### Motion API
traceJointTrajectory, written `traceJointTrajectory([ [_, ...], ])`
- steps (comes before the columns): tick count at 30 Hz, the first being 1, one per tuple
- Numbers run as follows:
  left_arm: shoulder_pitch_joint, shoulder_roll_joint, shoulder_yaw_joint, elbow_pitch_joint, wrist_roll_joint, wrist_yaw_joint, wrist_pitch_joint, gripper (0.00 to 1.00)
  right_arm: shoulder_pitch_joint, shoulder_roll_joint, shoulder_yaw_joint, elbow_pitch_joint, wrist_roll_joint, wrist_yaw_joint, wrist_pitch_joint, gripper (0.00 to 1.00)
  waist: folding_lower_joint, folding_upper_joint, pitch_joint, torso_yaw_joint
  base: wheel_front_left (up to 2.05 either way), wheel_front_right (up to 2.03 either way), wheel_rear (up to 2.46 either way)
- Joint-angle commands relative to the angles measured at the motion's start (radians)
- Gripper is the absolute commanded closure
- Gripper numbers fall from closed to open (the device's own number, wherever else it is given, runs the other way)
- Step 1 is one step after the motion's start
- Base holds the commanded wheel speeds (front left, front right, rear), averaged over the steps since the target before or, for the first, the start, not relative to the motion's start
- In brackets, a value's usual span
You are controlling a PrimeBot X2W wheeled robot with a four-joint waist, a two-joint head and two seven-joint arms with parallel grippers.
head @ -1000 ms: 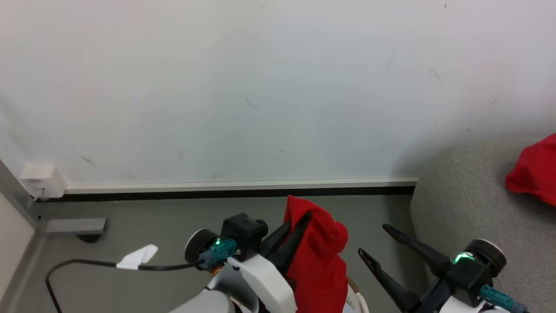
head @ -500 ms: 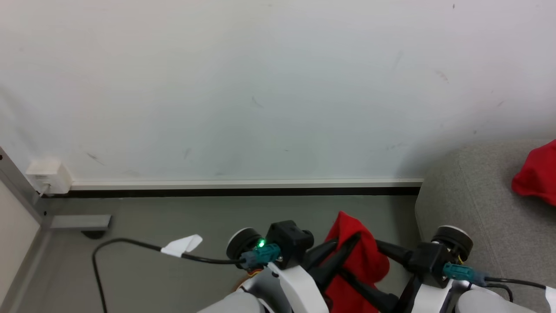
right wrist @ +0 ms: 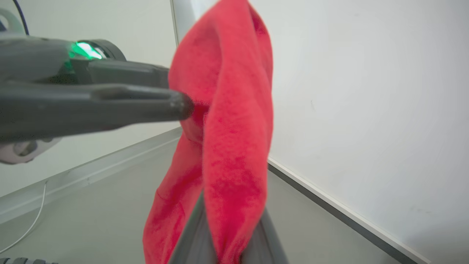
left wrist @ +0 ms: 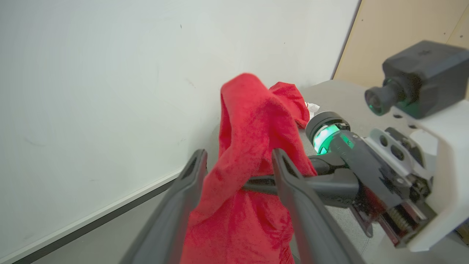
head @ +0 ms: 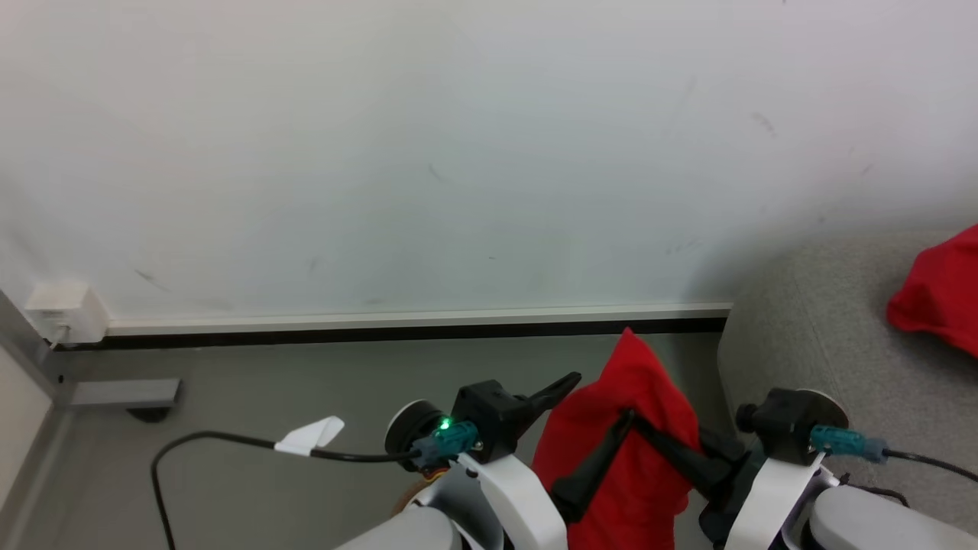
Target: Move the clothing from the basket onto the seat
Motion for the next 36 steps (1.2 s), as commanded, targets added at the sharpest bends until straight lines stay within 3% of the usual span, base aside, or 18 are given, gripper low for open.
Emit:
traceJointTrajectory([
  [1, 0.011, 0.005, 0.002, 0.010, 0.007, 0.005, -0.009, 0.00, -0.017, -0.015, -0.015, 0.006, 0.011, -0.003, -0.011, 1.00, -0.0001, -0.0001, 0.008, -0.018, 0.00, 0.00, 0.00],
  [14, 0.006, -0.015, -0.001, 0.088, 0.018, 0.011, -0.056, 0.00, -0.012, -0.109, -0.205, -0.056, 0.000, -0.003, -0.023, 1.00, -0.0001, -0.0001, 0.078, -0.244, 0.00, 0.00, 0.00],
  [20, -0.037, -0.036, -0.009, 0.113, 0.033, -0.001, -0.053, 0.00, 0.027, -0.140, -0.349, -0.091, -0.017, -0.003, -0.023, 1.00, -0.0001, -0.0001, 0.146, -0.305, 0.00, 0.00, 0.00],
  [26, -0.136, -0.064, -0.014, 0.131, 0.068, -0.013, -0.039, 0.00, 0.041, -0.127, -0.618, -0.056, -0.060, -0.003, -0.023, 1.00, -0.0001, -0.0001, 0.276, -0.294, 0.00, 0.00, 0.00],
  [30, -0.214, -0.083, -0.017, 0.144, 0.098, -0.030, -0.027, 0.00, -0.004, -0.118, -0.840, -0.010, -0.125, -0.003, -0.023, 1.00, -0.0001, -0.0001, 0.389, -0.252, 0.00, 0.00, 0.00],
  [36, -0.316, -0.108, -0.019, 0.166, 0.143, -0.046, -0.045, 0.00, -0.151, -0.161, -1.109, 0.091, -0.222, -0.003, -0.023, 1.00, -0.0001, -0.0001, 0.540, -0.169, 0.00, 0.00, 0.00],
])
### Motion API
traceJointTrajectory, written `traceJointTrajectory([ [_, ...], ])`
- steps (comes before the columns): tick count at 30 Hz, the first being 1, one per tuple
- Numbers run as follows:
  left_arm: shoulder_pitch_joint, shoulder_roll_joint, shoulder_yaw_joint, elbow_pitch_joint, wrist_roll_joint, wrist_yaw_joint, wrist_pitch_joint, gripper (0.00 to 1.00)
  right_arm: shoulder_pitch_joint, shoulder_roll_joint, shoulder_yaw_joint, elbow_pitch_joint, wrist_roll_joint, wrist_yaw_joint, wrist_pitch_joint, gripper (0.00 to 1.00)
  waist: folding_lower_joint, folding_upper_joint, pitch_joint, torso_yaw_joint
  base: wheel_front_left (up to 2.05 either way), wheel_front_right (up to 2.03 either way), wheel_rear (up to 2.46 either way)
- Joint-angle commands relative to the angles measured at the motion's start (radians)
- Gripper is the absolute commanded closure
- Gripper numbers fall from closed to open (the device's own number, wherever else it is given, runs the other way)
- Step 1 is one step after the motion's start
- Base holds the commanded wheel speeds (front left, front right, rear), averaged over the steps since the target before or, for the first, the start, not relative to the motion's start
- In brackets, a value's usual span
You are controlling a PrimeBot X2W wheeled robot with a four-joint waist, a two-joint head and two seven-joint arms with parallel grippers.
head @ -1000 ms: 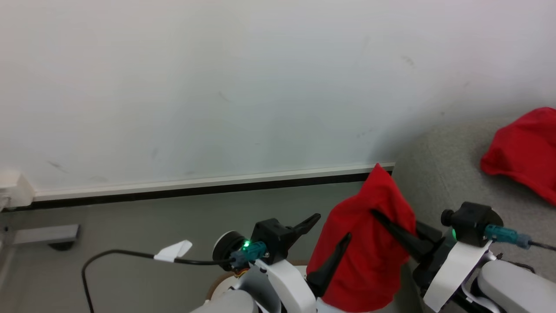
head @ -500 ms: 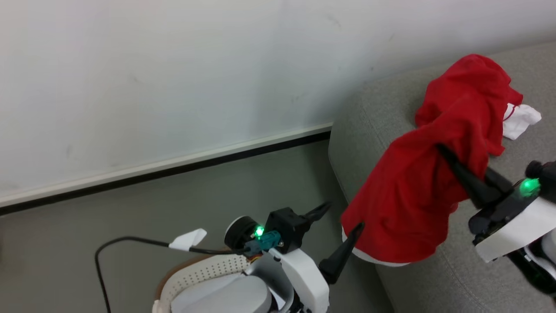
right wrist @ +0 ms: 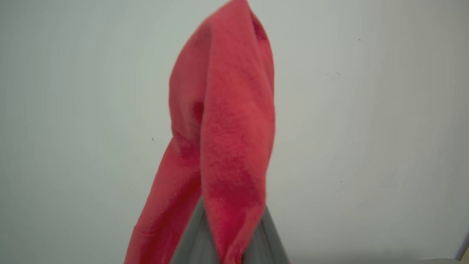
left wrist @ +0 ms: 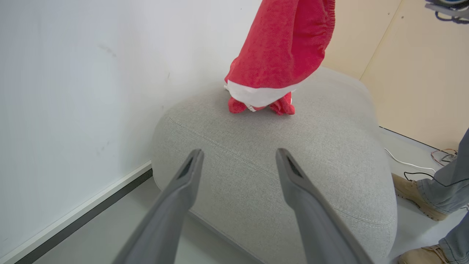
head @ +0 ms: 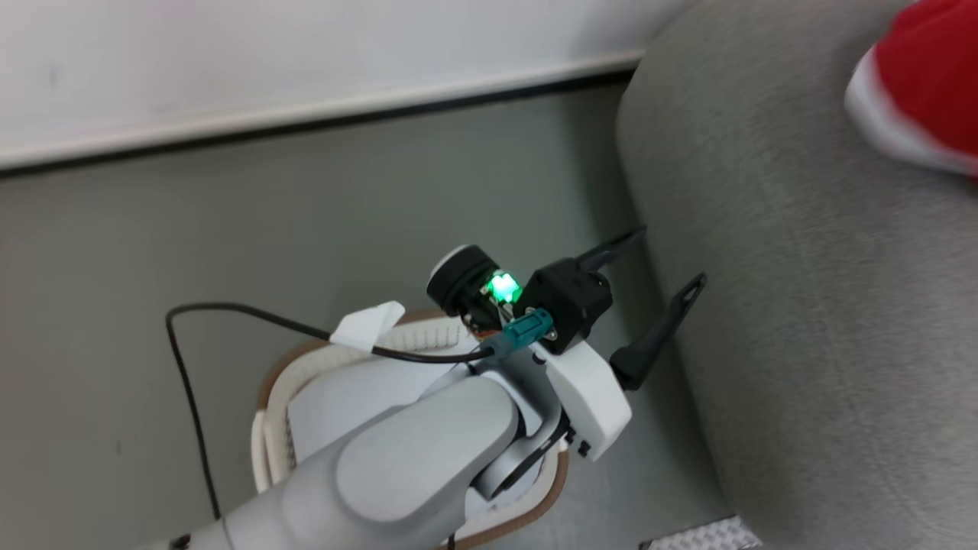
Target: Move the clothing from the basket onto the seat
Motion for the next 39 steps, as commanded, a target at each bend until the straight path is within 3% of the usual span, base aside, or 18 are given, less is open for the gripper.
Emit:
traceJointTrajectory([
  [1, -0.032, -0.007, 0.002, 0.005, 0.018, -0.005, -0.013, 0.00, -0.055, -0.024, -0.069, 0.047, -0.027, -0.003, -0.001, 1.00, -0.0003, -0.0001, 0.125, 0.091, 0.00, 0.00, 0.00],
  [6, -0.078, -0.024, 0.003, 0.007, 0.044, -0.010, -0.040, 0.00, -0.200, -0.076, -0.241, 0.179, -0.117, -0.003, -0.001, 1.00, -0.0003, -0.0001, 0.204, 0.159, 0.00, 0.00, 0.00],
  [12, -0.110, -0.045, 0.003, -0.007, 0.058, 0.005, -0.053, 0.00, -0.282, -0.119, -0.373, 0.373, -0.237, -0.003, -0.001, 1.00, -0.0003, -0.0001, 0.291, 0.230, 0.00, 0.00, 0.00],
  [18, -0.100, -0.032, -0.002, -0.007, 0.066, 0.021, -0.051, 0.00, -0.249, -0.073, -0.499, 0.588, -0.370, -0.003, -0.001, 1.00, -0.0003, -0.0001, 0.337, 0.255, 0.00, 0.00, 0.00],
  [19, -0.093, -0.028, -0.002, -0.006, 0.064, 0.023, -0.054, 0.00, -0.238, -0.056, -0.512, 0.611, -0.391, -0.003, -0.001, 0.80, -0.0003, -0.0001, 0.337, 0.253, 0.00, 0.00, 0.00],
  [20, -0.088, -0.024, -0.003, -0.005, 0.062, 0.024, -0.055, 0.00, -0.232, -0.044, -0.523, 0.625, -0.412, -0.003, -0.001, 0.52, -0.0003, -0.0001, 0.335, 0.249, 0.00, 0.00, 0.00],
  [21, -0.086, -0.021, -0.002, -0.006, 0.059, 0.026, -0.053, 0.00, -0.225, -0.032, -0.532, 0.636, -0.430, -0.003, -0.001, 0.09, -0.0003, -0.0001, 0.334, 0.244, 0.00, 0.00, 0.00],
  [22, -0.085, -0.017, -0.001, -0.006, 0.056, 0.027, -0.052, 0.00, -0.219, -0.022, -0.540, 0.644, -0.444, -0.003, -0.001, 0.00, -0.0003, -0.0001, 0.330, 0.239, 0.00, 0.00, 0.00],
  [26, -0.069, 0.001, 0.010, -0.009, 0.044, 0.034, -0.063, 0.00, -0.180, 0.034, -0.538, 0.636, -0.486, -0.003, -0.001, 0.00, -0.0003, -0.0001, 0.290, 0.204, 0.00, 0.00, 0.00],
  [29, -0.045, 0.016, 0.021, -0.014, 0.022, 0.036, -0.074, 0.00, -0.132, 0.056, -0.476, 0.645, -0.524, -0.003, -0.001, 0.00, -0.0003, -0.0001, 0.240, 0.171, 0.00, 0.00, 0.00],
  [39, 0.120, 0.068, 0.089, -0.038, -0.068, 0.076, -0.140, 0.00, 0.126, 0.120, -0.340, 0.535, -0.474, -0.003, -0.001, 0.00, -0.0003, -0.0001, 0.005, 0.098, 0.00, 0.00, 0.00],
])
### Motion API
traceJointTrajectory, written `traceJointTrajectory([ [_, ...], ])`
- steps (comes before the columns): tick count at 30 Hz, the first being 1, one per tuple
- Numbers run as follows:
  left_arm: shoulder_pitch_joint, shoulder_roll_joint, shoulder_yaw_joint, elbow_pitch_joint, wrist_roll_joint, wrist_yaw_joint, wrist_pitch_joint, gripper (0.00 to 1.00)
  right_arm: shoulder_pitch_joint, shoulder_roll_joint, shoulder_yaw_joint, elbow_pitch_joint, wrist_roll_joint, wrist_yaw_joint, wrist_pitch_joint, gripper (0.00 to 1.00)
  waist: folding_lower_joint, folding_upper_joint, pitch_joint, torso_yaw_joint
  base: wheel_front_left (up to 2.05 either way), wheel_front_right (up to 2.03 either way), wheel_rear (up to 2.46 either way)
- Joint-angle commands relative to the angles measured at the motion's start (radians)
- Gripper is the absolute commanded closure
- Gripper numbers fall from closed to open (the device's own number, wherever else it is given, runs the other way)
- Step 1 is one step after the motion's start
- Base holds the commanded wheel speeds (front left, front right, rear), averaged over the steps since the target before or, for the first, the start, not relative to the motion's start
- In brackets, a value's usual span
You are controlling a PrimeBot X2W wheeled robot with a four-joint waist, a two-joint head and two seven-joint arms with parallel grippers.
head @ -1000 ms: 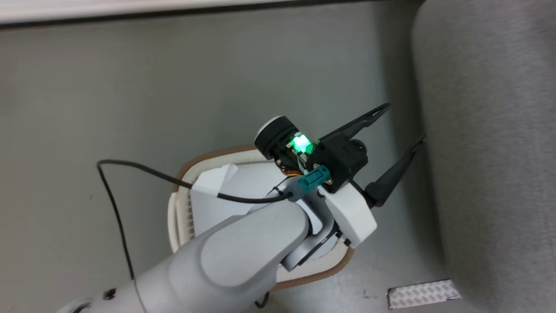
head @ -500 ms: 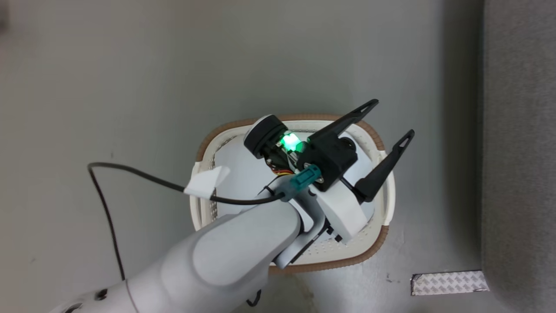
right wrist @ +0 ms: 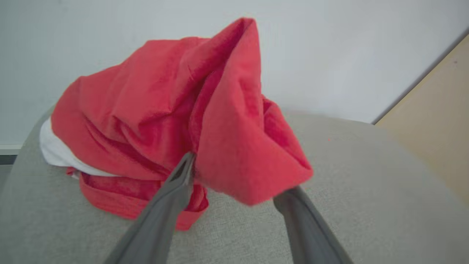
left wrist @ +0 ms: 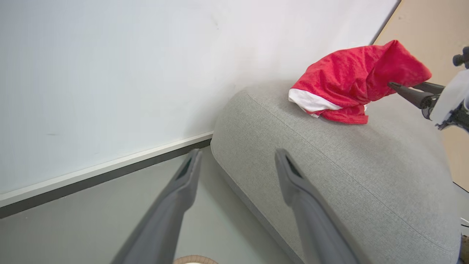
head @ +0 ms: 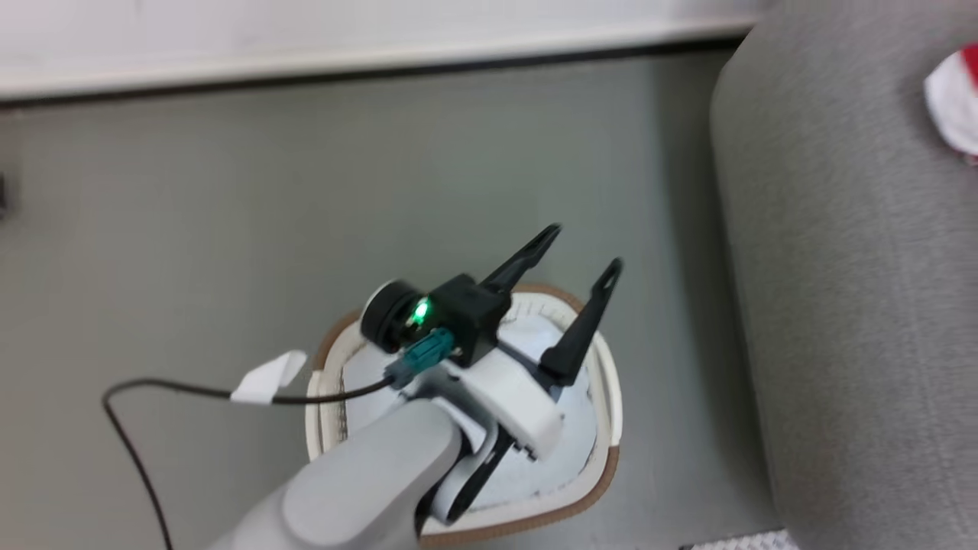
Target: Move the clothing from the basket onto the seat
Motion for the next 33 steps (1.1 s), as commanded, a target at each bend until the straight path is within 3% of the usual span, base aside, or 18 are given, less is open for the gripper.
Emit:
traceJointTrajectory([
  [1, 0.055, 0.022, 0.012, -0.010, -0.018, 0.012, -0.015, 0.00, 0.079, 0.005, 0.019, -0.040, 0.023, -0.003, 0.001, 0.00, 0.0001, 0.0000, -0.125, -0.043, 0.00, 0.00, 0.00],
  [12, 0.309, 0.091, 0.101, -0.062, -0.067, 0.087, -0.044, 0.00, 0.391, 0.066, 0.069, -0.279, 0.049, -0.003, 0.004, 0.00, 0.0001, 0.0000, -0.360, -0.018, 0.00, 0.00, 0.00],
  [16, 0.417, 0.103, 0.150, -0.075, -0.049, 0.122, -0.043, 0.00, 0.498, 0.123, 0.047, -0.390, 0.008, -0.003, 0.003, 0.00, 0.0001, 0.0000, -0.439, 0.024, 0.00, 0.00, 0.00],
  [20, 0.520, 0.120, 0.219, -0.081, -0.024, 0.127, -0.044, 0.00, 0.585, 0.207, 0.053, -0.499, -0.016, -0.003, 0.002, 0.00, 0.0001, 0.0000, -0.496, 0.072, 0.00, 0.00, 0.00],
  [25, 0.605, 0.114, 0.323, -0.075, 0.027, 0.096, -0.043, 0.00, 0.676, 0.311, 0.074, -0.622, -0.050, -0.003, 0.001, 0.00, 0.0001, 0.0000, -0.527, 0.140, 0.00, 0.00, 0.00],
  [33, 0.698, 0.064, 0.518, -0.029, 0.109, -0.036, -0.043, 0.00, 0.753, 0.440, 0.128, -0.735, -0.073, -0.003, 0.001, 0.00, 0.0001, 0.0000, -0.540, 0.195, 0.00, 0.00, 0.00],
])
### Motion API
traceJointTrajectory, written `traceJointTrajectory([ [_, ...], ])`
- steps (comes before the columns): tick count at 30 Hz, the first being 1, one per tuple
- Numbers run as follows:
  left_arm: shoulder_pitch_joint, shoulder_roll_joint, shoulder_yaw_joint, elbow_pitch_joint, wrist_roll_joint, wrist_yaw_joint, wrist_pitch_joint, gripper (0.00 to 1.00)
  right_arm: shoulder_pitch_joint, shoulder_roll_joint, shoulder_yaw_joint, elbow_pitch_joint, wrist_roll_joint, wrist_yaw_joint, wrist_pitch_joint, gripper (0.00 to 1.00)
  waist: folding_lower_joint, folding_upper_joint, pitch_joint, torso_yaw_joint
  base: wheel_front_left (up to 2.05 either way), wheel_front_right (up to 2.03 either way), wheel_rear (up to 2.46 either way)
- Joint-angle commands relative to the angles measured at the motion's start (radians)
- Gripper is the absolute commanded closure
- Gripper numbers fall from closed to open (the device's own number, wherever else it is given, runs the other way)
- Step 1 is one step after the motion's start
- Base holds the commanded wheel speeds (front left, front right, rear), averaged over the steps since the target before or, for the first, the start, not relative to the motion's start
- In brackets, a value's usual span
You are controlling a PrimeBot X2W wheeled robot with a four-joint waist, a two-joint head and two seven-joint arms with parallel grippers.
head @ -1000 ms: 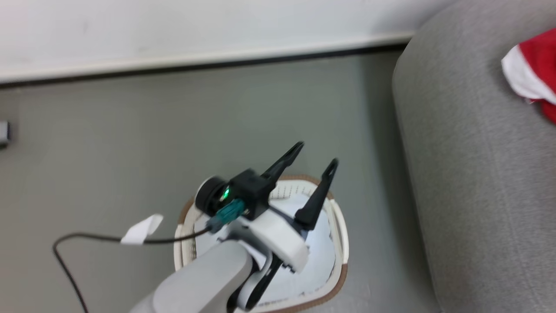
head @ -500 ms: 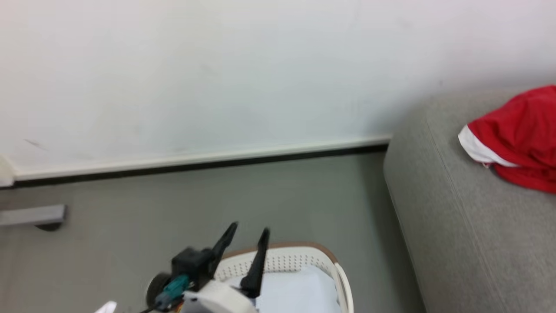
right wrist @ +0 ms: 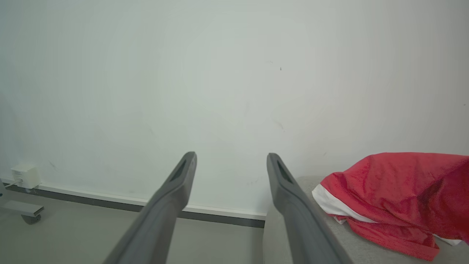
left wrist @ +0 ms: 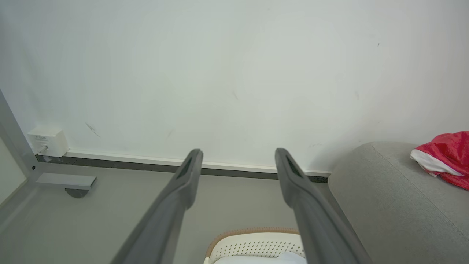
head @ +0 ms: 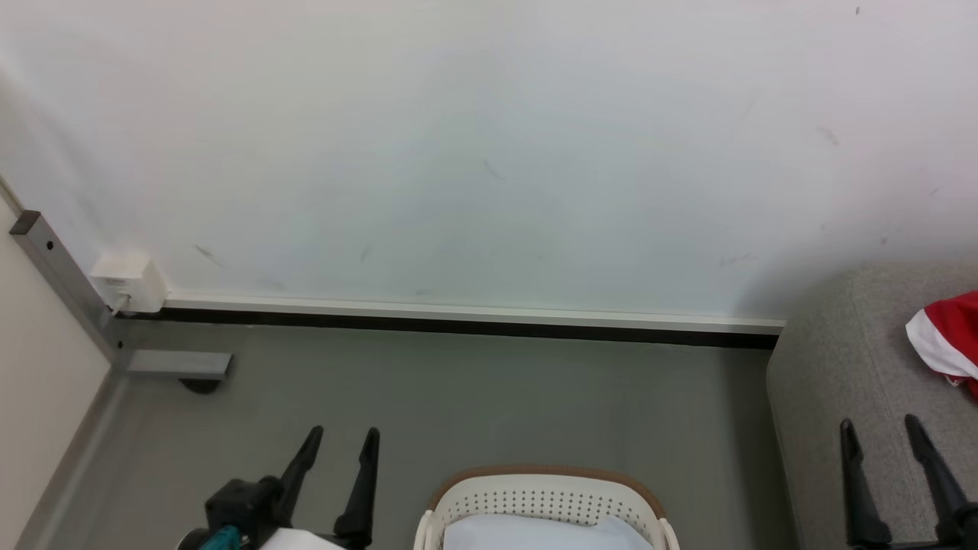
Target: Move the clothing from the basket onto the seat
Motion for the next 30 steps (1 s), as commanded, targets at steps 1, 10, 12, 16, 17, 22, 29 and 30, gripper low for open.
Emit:
traceJointTrajectory([
  [1, 0.021, -0.007, 0.030, 0.015, 0.035, -0.023, 0.000, 0.00, 0.026, 0.013, 0.016, -0.004, 0.001, -0.003, 0.001, 0.00, 0.0003, -0.0001, -0.007, 0.013, 0.00, 0.00, 0.00],
  [10, 0.086, -0.090, 0.225, 0.082, 0.171, -0.156, 0.000, 0.00, 0.083, 0.048, 0.077, 0.055, -0.008, -0.003, 0.001, 0.00, 0.0003, -0.0001, -0.017, 0.027, 0.00, 0.00, 0.00],
  [12, 0.096, -0.108, 0.258, 0.095, 0.200, -0.180, 0.000, 0.00, 0.087, 0.052, 0.080, 0.060, -0.009, -0.003, 0.001, 0.00, 0.0003, -0.0001, -0.020, 0.025, 0.00, 0.00, 0.00],
  [16, 0.105, -0.141, 0.313, 0.111, 0.241, -0.219, 0.000, 0.00, 0.086, 0.057, 0.075, 0.063, -0.003, -0.003, 0.001, 0.00, 0.0003, -0.0001, -0.022, 0.022, 0.00, 0.00, 0.00],
  [17, 0.106, -0.148, 0.323, 0.115, 0.253, -0.228, 0.000, 0.00, 0.086, 0.058, 0.071, 0.062, -0.003, -0.003, 0.001, 0.00, 0.0003, -0.0001, -0.022, 0.021, 0.00, 0.00, 0.00],
  [22, 0.099, -0.168, 0.345, 0.135, 0.273, -0.250, 0.001, 1.00, 0.077, 0.062, 0.070, 0.073, -0.001, 0.000, 0.000, 1.00, 0.0003, -0.0001, -0.023, 0.017, 0.00, 0.00, 0.00],
  [29, 0.097, -0.179, 0.365, 0.153, 0.179, -0.255, 0.033, 1.00, 0.063, 0.067, 0.062, 0.094, 0.100, 0.000, 0.030, 1.00, 0.0003, -0.0001, -0.021, 0.015, 0.00, 0.00, 0.00],
  [30, 0.096, -0.180, 0.368, 0.152, 0.161, -0.256, 0.038, 1.00, 0.061, 0.067, 0.060, 0.094, 0.120, 0.000, 0.035, 1.00, 0.0003, -0.0001, -0.021, 0.015, 0.00, 0.00, 0.00],
])
